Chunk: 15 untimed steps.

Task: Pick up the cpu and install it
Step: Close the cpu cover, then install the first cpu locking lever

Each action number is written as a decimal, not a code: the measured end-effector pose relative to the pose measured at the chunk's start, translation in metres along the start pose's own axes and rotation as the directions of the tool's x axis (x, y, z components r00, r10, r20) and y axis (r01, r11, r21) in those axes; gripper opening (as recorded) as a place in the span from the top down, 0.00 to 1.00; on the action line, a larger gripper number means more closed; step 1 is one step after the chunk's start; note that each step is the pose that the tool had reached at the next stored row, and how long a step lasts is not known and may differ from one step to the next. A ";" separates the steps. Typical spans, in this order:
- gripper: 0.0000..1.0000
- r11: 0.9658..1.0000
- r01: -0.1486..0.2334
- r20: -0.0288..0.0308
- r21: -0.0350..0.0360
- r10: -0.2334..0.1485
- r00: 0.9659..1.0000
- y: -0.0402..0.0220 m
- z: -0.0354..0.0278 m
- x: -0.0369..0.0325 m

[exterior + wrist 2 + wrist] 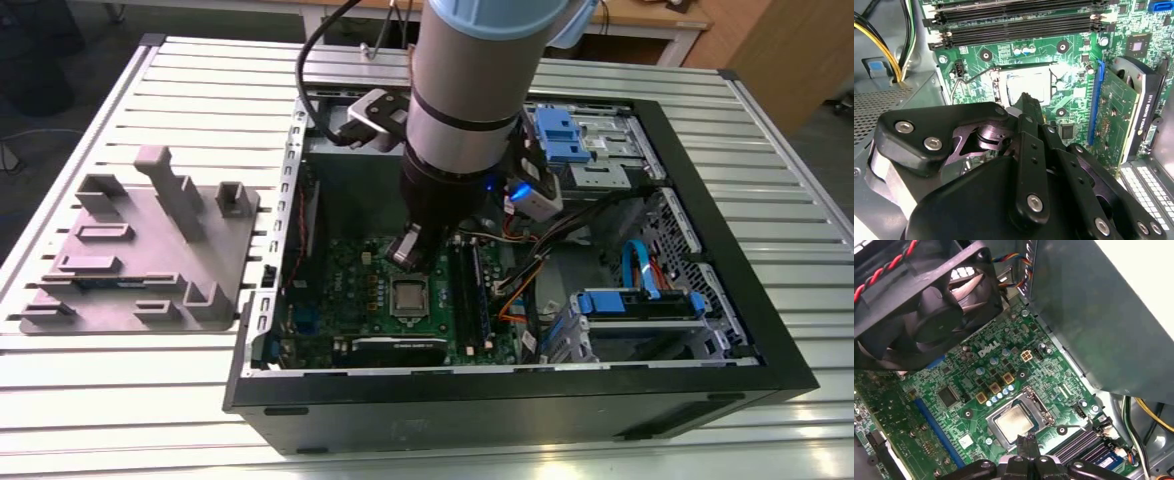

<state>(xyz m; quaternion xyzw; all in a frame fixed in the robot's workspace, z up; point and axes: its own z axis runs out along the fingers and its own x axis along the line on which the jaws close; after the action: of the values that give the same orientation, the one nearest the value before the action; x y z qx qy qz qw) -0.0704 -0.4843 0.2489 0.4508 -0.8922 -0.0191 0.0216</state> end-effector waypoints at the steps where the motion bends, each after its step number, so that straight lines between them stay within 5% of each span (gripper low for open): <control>1: 0.90 1.000 0.000 0.000 0.000 0.000 1.000 0.0002 0.0000 0.0002; 15: 0.90 1.000 0.000 0.000 0.000 0.000 1.000 0.0009 0.0001 0.0006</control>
<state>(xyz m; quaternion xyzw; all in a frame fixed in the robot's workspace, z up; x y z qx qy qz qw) -0.0715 -0.4842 0.2489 0.4508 -0.8922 -0.0190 0.0214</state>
